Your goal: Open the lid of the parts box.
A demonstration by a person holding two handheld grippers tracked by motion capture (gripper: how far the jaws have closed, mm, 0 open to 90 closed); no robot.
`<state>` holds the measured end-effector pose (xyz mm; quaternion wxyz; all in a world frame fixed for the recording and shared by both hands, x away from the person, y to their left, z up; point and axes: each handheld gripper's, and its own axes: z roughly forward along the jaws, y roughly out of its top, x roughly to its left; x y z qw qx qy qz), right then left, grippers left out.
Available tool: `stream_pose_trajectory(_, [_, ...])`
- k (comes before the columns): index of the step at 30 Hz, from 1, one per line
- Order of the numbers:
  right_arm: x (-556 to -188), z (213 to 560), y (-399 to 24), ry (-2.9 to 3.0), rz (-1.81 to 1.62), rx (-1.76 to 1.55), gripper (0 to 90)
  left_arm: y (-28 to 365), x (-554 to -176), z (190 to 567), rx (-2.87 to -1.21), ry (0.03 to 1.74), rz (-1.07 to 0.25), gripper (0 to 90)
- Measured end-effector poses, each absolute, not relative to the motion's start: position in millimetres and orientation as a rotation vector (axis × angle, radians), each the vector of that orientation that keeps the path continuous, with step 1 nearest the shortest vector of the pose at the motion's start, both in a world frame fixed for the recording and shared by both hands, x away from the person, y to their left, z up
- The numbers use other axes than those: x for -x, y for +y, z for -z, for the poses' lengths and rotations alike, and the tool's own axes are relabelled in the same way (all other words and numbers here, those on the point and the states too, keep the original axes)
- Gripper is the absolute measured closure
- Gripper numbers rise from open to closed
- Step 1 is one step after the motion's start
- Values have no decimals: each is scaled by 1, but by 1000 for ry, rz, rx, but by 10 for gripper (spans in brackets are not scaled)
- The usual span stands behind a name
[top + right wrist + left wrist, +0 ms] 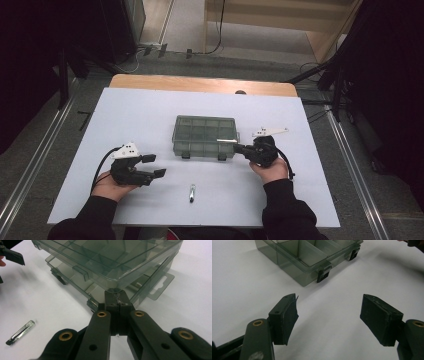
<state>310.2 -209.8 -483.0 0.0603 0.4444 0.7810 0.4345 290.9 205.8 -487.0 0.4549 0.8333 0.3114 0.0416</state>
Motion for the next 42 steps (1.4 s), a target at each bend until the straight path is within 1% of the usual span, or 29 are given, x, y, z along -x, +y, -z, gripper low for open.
stream_pose_trajectory(16, [-323,473,-209,2374,-1334,-1339,900,197,-303,487,-2069,773,-68,293])
stream_pose_trajectory(28, [-330,469,-203,2389,-1360,-1314,900,198,-308,485,-2064,785,-100,293])
stream_pose_trajectory(42, [-334,465,-204,2380,-1377,-1308,900,185,-325,478,-2071,764,-85,293])
